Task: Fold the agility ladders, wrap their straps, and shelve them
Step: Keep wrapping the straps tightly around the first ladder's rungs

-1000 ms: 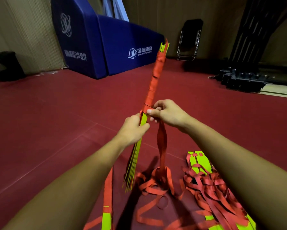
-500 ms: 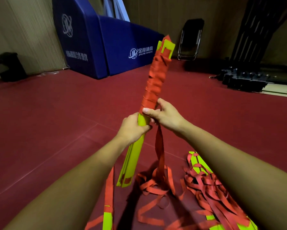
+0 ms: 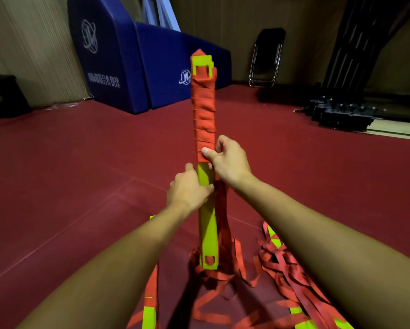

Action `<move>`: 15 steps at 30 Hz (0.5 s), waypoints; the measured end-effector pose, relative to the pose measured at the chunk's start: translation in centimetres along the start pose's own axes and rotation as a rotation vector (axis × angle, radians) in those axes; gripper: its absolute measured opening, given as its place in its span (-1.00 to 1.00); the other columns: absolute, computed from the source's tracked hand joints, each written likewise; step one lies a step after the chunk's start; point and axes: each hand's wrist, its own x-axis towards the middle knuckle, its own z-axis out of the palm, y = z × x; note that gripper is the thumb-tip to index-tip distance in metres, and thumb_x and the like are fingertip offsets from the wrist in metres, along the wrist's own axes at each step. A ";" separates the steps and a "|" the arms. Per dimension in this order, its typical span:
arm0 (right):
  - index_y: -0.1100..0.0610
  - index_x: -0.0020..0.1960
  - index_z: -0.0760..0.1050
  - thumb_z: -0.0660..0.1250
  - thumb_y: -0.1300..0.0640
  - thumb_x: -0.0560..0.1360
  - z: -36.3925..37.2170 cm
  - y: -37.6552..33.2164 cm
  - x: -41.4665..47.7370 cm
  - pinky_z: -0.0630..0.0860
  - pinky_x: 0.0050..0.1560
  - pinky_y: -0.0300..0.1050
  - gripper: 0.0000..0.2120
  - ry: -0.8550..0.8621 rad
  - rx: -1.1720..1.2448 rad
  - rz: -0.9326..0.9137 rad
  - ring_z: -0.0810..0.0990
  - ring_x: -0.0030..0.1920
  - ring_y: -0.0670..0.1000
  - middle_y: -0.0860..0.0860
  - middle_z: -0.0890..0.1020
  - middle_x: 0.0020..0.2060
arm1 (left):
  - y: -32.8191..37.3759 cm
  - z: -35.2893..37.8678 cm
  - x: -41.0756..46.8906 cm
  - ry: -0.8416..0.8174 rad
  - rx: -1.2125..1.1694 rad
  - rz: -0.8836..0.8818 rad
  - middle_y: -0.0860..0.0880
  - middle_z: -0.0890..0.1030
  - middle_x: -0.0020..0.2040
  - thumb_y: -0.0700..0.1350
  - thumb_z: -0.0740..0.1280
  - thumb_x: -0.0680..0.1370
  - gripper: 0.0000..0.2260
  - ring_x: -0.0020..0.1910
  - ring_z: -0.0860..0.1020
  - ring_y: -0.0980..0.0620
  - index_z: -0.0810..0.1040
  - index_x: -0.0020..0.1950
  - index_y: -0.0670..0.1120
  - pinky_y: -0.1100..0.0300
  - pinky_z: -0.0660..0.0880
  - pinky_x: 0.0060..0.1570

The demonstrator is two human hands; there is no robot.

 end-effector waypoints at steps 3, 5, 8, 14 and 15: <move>0.08 -0.27 0.26 0.43 -0.05 0.46 0.0 0.1 0.1 0.56 -0.14 0.03 -0.62 -0.001 -0.015 0.050 0.64 -0.26 0.11 -0.07 0.59 -0.55 | 0.1 0.0 -0.1 -0.007 0.028 0.021 -0.25 0.60 0.13 0.08 0.46 0.45 -0.56 0.20 0.54 -0.34 0.43 0.16 -0.13 -0.06 0.49 0.08; 0.06 -0.27 0.28 0.46 -0.05 0.44 -0.4 0.0 0.3 0.56 -0.25 -0.03 -0.62 -0.059 -0.018 0.059 0.64 -0.37 0.07 -0.05 0.60 -0.55 | 0.2 -0.1 0.0 -0.019 0.005 0.025 -0.23 0.61 0.14 0.09 0.47 0.44 -0.56 0.20 0.54 -0.32 0.46 0.17 -0.13 -0.03 0.49 0.08; 0.09 -0.17 0.33 0.48 0.08 0.48 -1.9 -0.2 0.3 0.41 -0.45 -0.19 -0.70 -0.293 0.115 0.060 0.50 -0.56 -0.04 0.03 0.61 -0.48 | -0.2 -0.7 0.4 -0.050 -0.114 0.032 -0.15 0.67 0.05 0.16 0.47 0.32 -0.53 0.11 0.62 -0.21 0.49 0.10 -0.07 -0.01 0.57 0.05; 0.20 -0.16 0.50 0.36 0.20 0.58 -3.9 -0.3 0.6 0.38 -0.41 -0.28 -0.85 -0.538 0.107 0.000 0.47 -0.49 -0.10 0.04 0.59 -0.42 | -1.5 -1.5 1.3 -0.238 -0.485 0.103 -0.14 0.71 0.05 -0.25 0.49 0.42 -0.67 0.06 0.67 -0.08 0.55 0.13 -0.03 -0.12 0.57 0.17; 0.19 -0.23 0.52 0.35 0.16 0.58 -3.8 -0.2 0.9 0.37 -0.40 -0.28 -0.78 -0.515 0.016 -0.045 0.46 -0.49 -0.12 -0.01 0.59 -0.45 | -1.4 -1.7 1.2 -0.266 -0.524 0.128 -0.16 0.69 0.10 -0.31 0.45 0.45 -0.65 0.07 0.66 -0.07 0.55 0.20 -0.07 -0.09 0.56 0.20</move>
